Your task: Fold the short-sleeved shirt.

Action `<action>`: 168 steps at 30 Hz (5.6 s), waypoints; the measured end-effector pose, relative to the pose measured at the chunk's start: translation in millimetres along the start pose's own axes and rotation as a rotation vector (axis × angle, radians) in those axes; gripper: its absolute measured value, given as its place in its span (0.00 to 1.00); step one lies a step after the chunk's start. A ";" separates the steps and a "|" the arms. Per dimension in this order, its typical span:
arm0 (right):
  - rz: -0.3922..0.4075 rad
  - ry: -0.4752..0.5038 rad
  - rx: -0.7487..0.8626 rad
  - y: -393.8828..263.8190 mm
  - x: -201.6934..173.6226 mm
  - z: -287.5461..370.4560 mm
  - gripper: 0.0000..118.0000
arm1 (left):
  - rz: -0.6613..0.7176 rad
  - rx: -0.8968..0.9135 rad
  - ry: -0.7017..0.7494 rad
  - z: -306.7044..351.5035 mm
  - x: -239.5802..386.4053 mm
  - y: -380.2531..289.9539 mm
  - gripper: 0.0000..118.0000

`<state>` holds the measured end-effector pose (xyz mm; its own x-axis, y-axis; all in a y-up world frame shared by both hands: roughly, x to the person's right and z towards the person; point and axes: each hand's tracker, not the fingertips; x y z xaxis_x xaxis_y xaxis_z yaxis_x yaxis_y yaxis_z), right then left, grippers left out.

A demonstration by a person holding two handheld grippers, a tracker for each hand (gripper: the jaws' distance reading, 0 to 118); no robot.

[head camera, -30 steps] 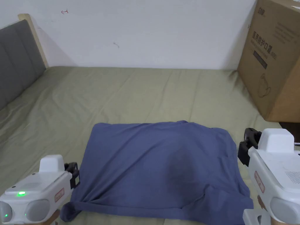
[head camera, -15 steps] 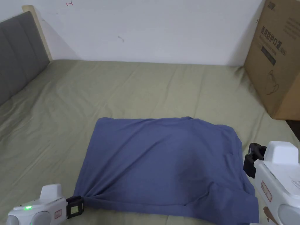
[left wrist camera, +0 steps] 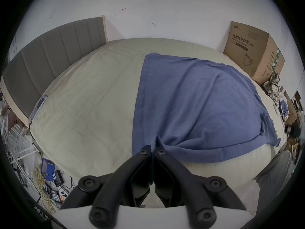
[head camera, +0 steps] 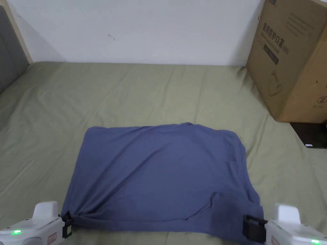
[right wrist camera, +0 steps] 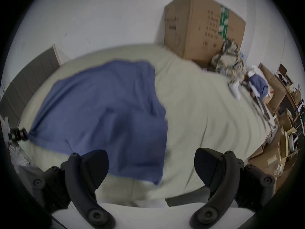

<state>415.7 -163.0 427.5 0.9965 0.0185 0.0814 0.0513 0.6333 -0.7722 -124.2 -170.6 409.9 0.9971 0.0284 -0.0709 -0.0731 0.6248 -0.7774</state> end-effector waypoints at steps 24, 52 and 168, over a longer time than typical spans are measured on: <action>0.044 0.119 0.154 97.7 -26.6 5.8 0.08 | 0.080 0.126 0.008 9.1 -17.9 76.5 0.00; 0.014 0.068 0.015 174.5 -32.5 -148.7 0.81 | 0.070 -0.023 0.027 -117.9 9.1 163.3 0.74; 0.046 0.048 0.514 124.9 -39.9 113.7 0.80 | 0.110 0.484 -0.081 108.8 41.9 112.4 0.96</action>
<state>374.9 3.3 399.4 0.9995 0.0269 0.0164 -0.0191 0.9313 -0.3638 -88.2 -14.3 387.5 0.9839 0.1635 -0.0725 -0.1788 0.9043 -0.3877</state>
